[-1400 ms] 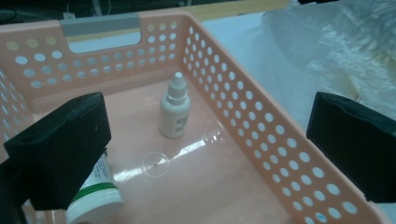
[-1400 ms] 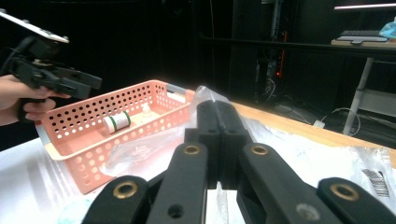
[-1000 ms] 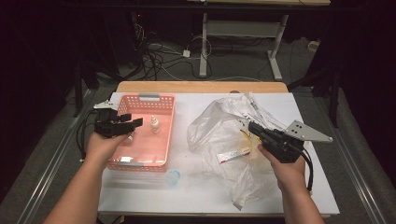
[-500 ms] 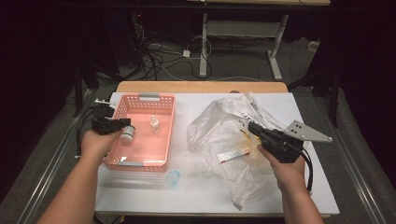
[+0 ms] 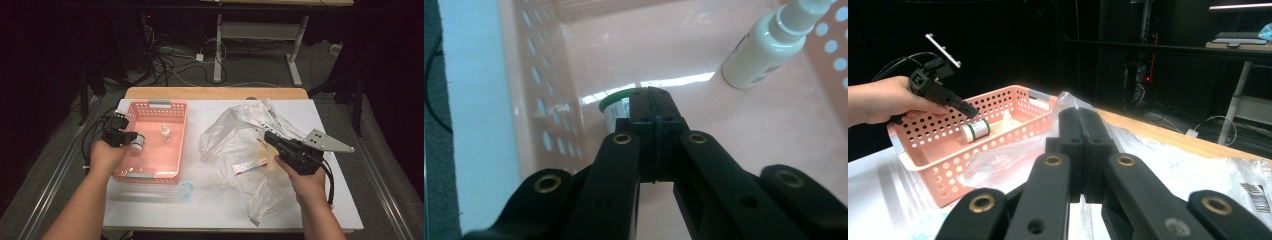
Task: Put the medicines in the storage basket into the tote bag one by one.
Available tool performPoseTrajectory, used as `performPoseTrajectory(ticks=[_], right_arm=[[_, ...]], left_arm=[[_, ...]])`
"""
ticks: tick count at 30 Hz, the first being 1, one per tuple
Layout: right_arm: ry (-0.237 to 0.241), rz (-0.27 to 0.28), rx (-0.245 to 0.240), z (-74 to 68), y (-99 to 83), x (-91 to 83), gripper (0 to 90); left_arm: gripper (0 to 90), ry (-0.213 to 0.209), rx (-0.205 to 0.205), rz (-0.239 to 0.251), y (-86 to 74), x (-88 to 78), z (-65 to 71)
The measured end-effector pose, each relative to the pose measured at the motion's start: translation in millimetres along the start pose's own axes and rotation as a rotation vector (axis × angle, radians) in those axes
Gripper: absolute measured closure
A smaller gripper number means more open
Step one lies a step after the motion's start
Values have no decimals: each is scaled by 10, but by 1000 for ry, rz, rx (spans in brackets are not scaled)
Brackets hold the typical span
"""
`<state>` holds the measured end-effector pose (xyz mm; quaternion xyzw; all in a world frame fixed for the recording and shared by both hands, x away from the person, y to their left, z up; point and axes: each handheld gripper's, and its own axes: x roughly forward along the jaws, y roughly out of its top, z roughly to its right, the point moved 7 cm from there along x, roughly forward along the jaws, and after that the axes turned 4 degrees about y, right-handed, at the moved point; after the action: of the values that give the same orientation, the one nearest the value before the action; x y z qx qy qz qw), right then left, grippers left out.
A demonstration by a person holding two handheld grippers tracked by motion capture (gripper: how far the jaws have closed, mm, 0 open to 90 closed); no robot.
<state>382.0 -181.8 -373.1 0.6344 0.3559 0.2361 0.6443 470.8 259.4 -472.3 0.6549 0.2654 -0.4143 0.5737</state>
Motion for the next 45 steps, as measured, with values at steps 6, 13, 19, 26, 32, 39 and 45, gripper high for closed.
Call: performPoseTrajectory(ticks=[6, 13, 19, 26, 32, 39, 45], right_arm=[[4, -2, -5, -24, 2, 10, 900], [9, -7, -3, -37, -6, 18, 900], [7, -2, -6, -29, 4, 10, 900], [10, -4, -7, -47, 5, 26, 900], [11, -5, -7, -41, 2, 18, 900], [9, -8, -7, -44, -3, 27, 900], [8, -5, -6, -43, -1, 23, 900]], left_arm=[[885, 32, 20, -54, -20, 77, 53], [886, 80, -1, -52, -3, 85, 17], [885, 85, 7, -59, -6, 106, 33], [885, -166, 9, 30, 83, 31, 326], [786, -141, 21, 21, 76, 61, 294], [399, -108, 53, -49, 53, 215, 381], [384, -112, 57, -80, 45, 254, 400]])
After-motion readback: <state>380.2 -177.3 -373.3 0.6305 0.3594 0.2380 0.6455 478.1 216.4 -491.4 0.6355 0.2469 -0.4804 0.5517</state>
